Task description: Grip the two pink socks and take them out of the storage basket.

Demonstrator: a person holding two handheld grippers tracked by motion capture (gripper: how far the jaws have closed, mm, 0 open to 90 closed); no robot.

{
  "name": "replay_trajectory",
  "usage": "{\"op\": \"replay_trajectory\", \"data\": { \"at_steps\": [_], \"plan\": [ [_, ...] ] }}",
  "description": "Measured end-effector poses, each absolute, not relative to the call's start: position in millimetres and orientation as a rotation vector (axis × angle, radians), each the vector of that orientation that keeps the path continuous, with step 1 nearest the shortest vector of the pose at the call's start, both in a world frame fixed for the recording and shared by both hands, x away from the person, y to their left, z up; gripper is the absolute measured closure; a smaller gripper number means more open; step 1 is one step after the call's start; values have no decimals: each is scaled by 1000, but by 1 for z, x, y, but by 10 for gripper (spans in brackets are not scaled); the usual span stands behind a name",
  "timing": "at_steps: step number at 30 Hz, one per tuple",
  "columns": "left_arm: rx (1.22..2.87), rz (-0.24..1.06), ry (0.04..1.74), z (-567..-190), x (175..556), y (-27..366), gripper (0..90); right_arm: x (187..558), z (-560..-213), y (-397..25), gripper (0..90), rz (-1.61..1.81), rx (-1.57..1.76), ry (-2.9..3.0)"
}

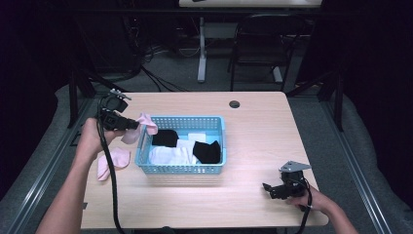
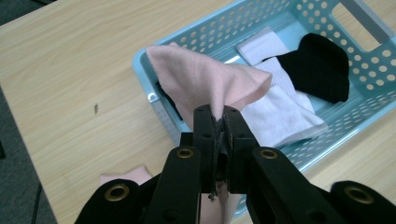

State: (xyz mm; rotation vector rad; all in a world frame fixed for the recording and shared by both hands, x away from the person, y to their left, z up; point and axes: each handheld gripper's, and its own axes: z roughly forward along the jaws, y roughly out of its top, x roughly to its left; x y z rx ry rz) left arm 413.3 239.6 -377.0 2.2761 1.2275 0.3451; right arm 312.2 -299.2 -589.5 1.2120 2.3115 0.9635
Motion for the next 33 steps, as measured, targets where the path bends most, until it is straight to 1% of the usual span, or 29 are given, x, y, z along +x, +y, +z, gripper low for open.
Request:
{"op": "replay_trajectory", "data": {
  "at_steps": [4,5,7,10,15,16,23,24,25,26,29,30,33],
  "plan": [
    [2256,366,1261,-374,411,255,858,312,-590,-299,0,963,1211,2311],
    [2237,372,1287,-374,410,265,857,312,-590,-299,0,963,1211,2311],
    [2225,373,1302,-374,409,270,857,312,-590,-299,0,963,1211,2311],
    [2198,403,1353,-375,405,288,857,312,-589,-299,0,960,1210,2313],
    [2173,438,1444,-385,401,313,857,312,-589,-299,0,961,1213,2314],
    [2173,438,1444,-385,401,313,857,312,-589,-299,0,961,1213,2314],
    [2147,418,1539,-416,402,334,857,312,-590,-299,0,965,1215,2311],
    [2147,418,1539,-416,402,334,857,312,-590,-299,0,965,1215,2311],
    [2149,401,1563,-427,403,337,857,312,-590,-299,0,965,1216,2309],
    [2149,401,1563,-427,403,337,857,312,-590,-299,0,965,1216,2309],
    [2153,379,1593,-449,406,340,854,312,-590,-299,0,965,1214,2310],
    [2151,391,1601,-454,407,340,852,312,-590,-299,0,965,1214,2311],
    [2135,358,1615,-467,411,342,851,312,-589,-299,0,959,1211,2316]
  ]
}}
